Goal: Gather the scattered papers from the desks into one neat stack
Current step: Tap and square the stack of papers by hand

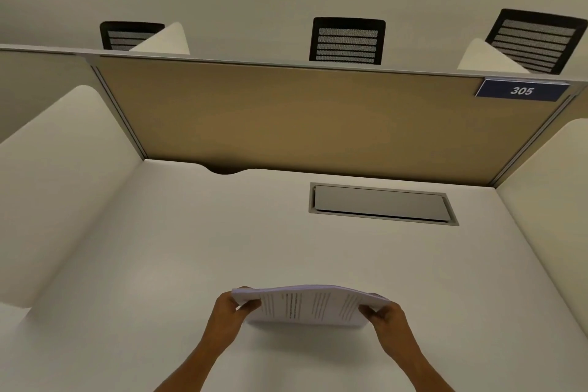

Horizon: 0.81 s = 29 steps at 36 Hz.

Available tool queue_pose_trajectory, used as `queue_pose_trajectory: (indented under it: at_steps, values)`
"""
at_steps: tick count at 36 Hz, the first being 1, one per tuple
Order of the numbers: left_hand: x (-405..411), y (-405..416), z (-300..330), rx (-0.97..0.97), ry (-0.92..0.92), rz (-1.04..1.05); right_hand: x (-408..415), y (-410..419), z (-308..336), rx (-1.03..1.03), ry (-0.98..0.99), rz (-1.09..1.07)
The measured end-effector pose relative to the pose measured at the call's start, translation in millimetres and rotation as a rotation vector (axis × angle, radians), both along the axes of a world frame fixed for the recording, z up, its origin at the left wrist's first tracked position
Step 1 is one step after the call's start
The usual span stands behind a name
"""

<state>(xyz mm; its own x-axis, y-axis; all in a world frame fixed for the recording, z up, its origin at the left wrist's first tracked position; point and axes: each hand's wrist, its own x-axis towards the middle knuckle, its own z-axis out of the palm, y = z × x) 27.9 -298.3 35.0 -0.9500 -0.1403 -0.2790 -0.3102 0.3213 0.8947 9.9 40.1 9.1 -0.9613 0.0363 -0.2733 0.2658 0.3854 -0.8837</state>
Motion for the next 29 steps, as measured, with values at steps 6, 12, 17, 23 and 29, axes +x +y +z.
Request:
queue_pose_trajectory:
  at_steps: [6, 12, 17, 23, 29]
  values:
    - [-3.0, -0.2, -0.1, 0.047, -0.052, 0.05, -2.7, -0.5, -1.6, 0.068, -0.047, 0.019]
    - [-10.5, -8.4, 8.8, 0.092, -0.037, 0.019, -19.8, 1.8, 24.8, 0.045, -0.029, 0.135]
    - [-12.4, -20.7, 15.5, 0.18, -0.1, -0.006, -38.0, 5.2, 62.7, -0.087, -0.099, 0.323]
    - [-18.4, -27.5, 28.1, -0.116, -0.095, -0.111, -56.5, 4.0, 101.5, -0.029, -0.173, 0.547]
    - [-32.3, -5.4, 68.8, -0.105, -0.123, -0.438, -70.5, -10.9, 129.0, 0.049, -0.236, 0.734]
